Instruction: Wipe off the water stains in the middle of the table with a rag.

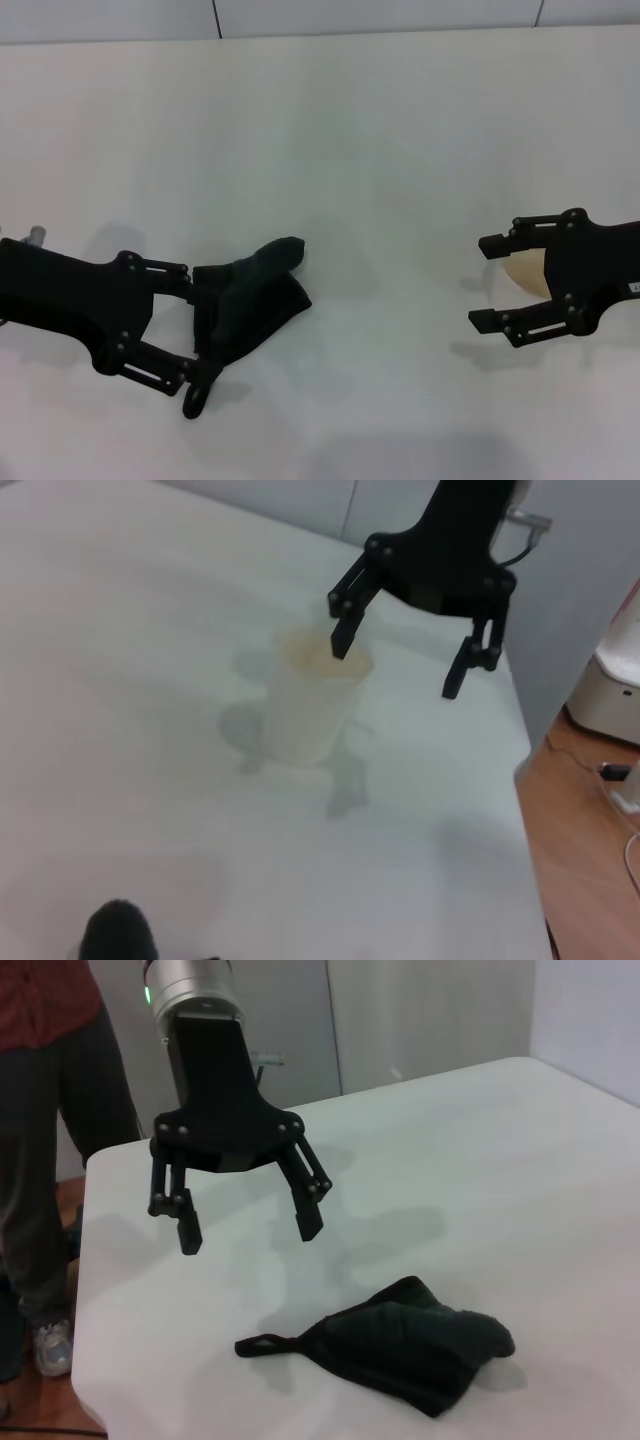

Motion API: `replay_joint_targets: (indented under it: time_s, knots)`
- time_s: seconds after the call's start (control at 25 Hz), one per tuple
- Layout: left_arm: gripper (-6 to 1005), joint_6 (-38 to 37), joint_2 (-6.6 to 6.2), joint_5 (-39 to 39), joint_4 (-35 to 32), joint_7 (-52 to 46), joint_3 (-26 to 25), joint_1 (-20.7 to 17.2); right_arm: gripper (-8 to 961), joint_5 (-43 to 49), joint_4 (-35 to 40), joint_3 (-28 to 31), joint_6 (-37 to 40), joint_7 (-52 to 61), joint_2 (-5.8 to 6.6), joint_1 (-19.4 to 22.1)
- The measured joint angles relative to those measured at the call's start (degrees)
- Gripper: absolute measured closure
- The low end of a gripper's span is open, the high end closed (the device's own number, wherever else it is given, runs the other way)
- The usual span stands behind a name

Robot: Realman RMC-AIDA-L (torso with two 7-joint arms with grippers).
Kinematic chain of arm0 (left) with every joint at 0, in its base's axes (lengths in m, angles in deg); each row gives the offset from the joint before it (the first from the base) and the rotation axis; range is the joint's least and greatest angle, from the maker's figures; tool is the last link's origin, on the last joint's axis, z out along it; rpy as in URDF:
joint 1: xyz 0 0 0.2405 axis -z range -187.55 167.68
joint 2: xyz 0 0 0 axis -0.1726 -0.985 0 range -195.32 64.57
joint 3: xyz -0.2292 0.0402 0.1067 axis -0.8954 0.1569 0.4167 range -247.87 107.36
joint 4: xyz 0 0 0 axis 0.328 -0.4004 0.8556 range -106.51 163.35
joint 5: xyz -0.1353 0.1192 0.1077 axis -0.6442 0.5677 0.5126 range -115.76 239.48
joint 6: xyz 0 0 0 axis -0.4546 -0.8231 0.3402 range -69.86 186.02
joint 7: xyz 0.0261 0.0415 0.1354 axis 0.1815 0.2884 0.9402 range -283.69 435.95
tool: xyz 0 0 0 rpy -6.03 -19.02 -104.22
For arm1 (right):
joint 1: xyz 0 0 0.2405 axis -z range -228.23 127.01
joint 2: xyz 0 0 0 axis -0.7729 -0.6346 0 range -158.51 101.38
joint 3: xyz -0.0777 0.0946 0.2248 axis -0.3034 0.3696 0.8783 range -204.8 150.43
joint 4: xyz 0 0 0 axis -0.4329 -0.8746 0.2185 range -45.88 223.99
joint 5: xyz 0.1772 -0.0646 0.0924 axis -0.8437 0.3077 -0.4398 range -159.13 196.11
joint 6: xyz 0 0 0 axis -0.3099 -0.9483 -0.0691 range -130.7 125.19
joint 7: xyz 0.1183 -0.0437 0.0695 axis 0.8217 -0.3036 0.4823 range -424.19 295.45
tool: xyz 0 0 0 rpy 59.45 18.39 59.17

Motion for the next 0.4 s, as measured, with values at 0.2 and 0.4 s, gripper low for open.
replay_joint_targets:
  time_s: [0.2, 0.4]
  knots:
    - [105, 0.1, 0.81, 1.6, -1.8, -0.9, 0.0, 0.1, 124, 0.0, 0.1, 0.1, 0.3, 0.0, 0.0, 0.1]
    - [105, 0.1, 1.09, 1.9, -2.1, -1.0, 0.0, 0.0, 124, 0.0, 0.1, 0.1, 0.3, 0.0, 0.01, 0.1]
